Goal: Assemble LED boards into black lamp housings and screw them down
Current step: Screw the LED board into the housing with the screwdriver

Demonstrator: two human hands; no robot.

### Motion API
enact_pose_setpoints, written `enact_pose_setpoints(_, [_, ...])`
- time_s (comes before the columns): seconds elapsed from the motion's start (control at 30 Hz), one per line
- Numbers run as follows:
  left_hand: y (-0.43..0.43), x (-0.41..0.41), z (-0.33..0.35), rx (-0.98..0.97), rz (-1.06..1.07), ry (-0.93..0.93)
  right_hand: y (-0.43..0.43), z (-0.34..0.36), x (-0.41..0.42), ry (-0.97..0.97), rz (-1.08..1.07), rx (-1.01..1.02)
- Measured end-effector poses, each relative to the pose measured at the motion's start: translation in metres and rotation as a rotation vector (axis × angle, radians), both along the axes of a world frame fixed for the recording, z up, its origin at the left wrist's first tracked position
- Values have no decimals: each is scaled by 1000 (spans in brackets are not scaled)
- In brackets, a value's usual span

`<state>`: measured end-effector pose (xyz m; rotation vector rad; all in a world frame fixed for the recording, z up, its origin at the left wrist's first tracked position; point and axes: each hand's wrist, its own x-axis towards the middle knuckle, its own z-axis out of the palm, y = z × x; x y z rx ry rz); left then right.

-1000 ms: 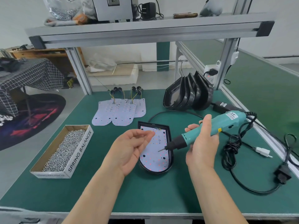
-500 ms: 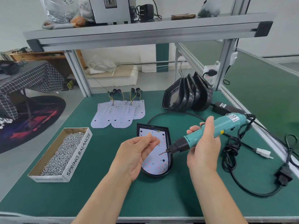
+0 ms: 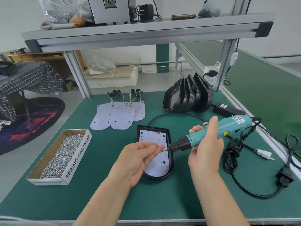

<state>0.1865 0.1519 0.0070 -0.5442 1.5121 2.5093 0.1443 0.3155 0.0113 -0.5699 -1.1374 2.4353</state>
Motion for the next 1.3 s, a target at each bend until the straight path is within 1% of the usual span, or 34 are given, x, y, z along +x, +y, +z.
enact_pose_setpoints(0.1, [1, 2, 0, -2, -14, -7, 1, 1, -1, 6, -9, -14])
enact_pose_setpoints(0.27, [2, 3, 1, -106, -59, -54, 2, 3, -1, 10, -24, -6])
enact_pose_setpoints(0.33, [3, 4, 2, -43, -71, -77, 2, 4, -1, 10, -31, 7])
enact_pose_setpoints(0.43, [4, 4, 6, 123, -65, -88, 0, 4, -2, 13, -38, 20])
enact_pose_setpoints(0.5, [5, 4, 8, 182, -57, -82, 0, 4, -3, 14, -42, 22])
enact_pose_setpoints(0.7, [5, 4, 6, 214, -49, -78, 0, 5, -4, 14, -38, 18])
enact_pose_setpoints(0.83, [4, 4, 4, 181, -57, -61, -1, 6, -4, 18, -34, 33])
enact_pose_setpoints(0.9, [5, 4, 3, 122, -43, -28, -2, 5, -3, 20, -35, 37])
enact_pose_setpoints(0.93, [6, 5, 3, 61, -27, 2, -3, 5, -3, 20, -37, 40])
enact_pose_setpoints(1.07, [16, 10, 0, -341, 84, 193, -5, 4, -5, 5, -62, 45])
enact_pose_setpoints(1.13, [26, 15, -2, -488, 140, 287, -3, 3, -6, -16, -61, 15])
enact_pose_setpoints(1.2, [36, 22, -6, -551, 184, 364, -2, 1, -8, -43, -50, -33])
enact_pose_setpoints(1.3, [43, 27, -11, -580, 230, 412, -1, -2, -7, -63, -39, -78])
